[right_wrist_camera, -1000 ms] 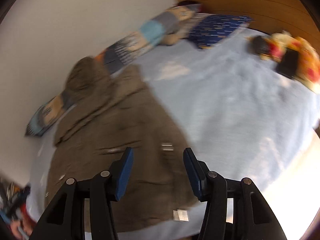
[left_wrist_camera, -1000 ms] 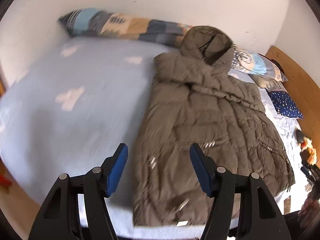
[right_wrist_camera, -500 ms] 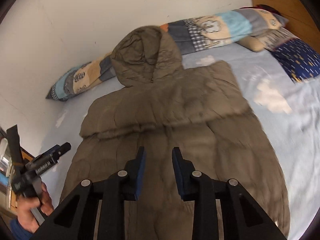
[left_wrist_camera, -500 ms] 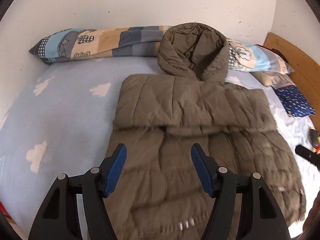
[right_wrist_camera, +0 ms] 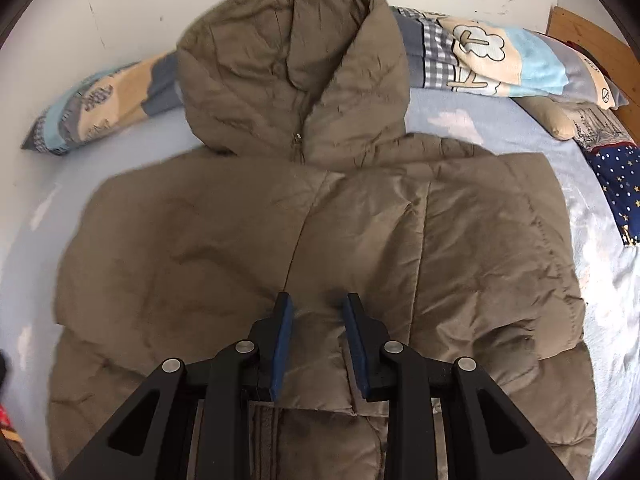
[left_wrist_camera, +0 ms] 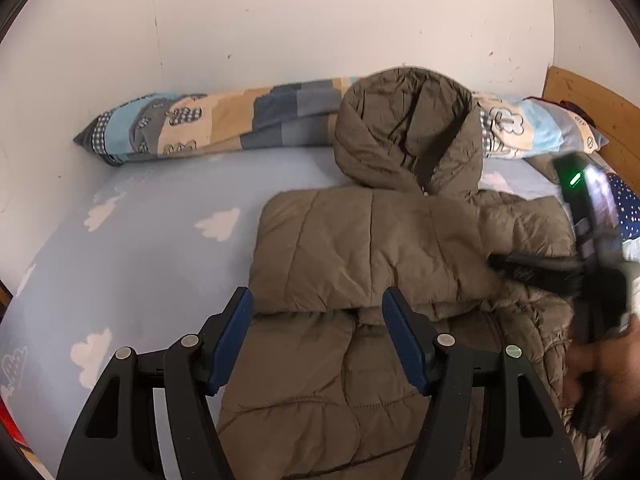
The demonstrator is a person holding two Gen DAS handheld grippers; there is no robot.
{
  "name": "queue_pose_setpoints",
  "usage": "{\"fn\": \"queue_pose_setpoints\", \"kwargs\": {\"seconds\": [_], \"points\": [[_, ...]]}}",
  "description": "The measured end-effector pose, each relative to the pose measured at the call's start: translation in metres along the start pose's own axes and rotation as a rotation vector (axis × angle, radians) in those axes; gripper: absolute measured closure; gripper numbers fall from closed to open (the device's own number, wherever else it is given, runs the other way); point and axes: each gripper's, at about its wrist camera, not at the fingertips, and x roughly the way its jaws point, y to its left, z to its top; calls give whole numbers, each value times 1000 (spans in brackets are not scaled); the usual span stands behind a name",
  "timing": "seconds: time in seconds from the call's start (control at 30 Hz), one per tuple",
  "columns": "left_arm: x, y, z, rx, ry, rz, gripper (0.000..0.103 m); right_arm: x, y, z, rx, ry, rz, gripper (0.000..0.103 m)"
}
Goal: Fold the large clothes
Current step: 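Lift the hem with both grippers and fold it toward the hood, release, then move the right gripper from the folded hem to the hood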
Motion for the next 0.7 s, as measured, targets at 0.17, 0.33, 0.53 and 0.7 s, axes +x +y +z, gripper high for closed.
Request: {"fn": "queue_pose_setpoints", "kwargs": {"seconds": [0.17,0.33,0.53,0.7], "points": [[-6,1,4,0,-26,7,37,15,10,-3,-35,2,-54,74],[-7,1,5,-14,-25,-10,37,18,8,-1,-55,27,-52,74],[-8,0,9,-31,-30,-15,37,-10,16,9,-136,15,-62,74],[-5,1,9,-36,-24,-11,37,-46,34,11,-249,-69,-113,71]]}}
